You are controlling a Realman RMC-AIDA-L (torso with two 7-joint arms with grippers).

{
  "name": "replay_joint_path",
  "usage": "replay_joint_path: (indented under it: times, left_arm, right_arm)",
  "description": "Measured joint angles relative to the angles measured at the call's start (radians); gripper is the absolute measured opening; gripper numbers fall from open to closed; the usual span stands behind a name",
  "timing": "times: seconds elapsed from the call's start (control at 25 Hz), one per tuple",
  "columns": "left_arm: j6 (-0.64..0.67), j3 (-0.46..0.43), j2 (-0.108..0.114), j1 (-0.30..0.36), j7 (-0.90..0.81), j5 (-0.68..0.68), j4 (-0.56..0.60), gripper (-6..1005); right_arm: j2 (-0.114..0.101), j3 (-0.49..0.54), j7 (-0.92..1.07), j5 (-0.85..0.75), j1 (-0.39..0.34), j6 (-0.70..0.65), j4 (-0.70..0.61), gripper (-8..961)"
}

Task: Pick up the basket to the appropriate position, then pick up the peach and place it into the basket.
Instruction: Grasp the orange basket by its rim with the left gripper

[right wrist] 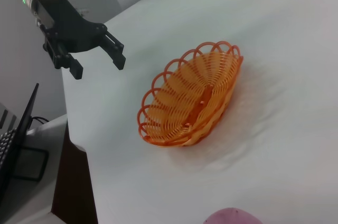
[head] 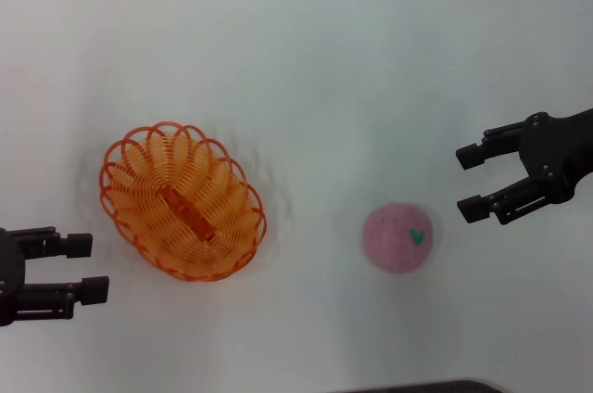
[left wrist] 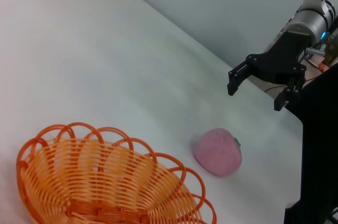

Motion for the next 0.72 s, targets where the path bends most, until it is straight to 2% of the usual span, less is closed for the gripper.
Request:
replay_joint_path:
  times: [0.6,0.72]
  left_arm:
    - [0.004,-0.005,-0.003,-0.007,-0.021,0.000,0.000,790]
    - [0.011,-0.006,0.003,-0.025,-0.067,-0.002,0.012,789]
  right_arm:
    - [0.002,-0.001,0.000,-0.001,0.009,0.002,0.003,938]
    - [0.003,-0.001,0.000,-0.001,0.010,0.005,0.003,938]
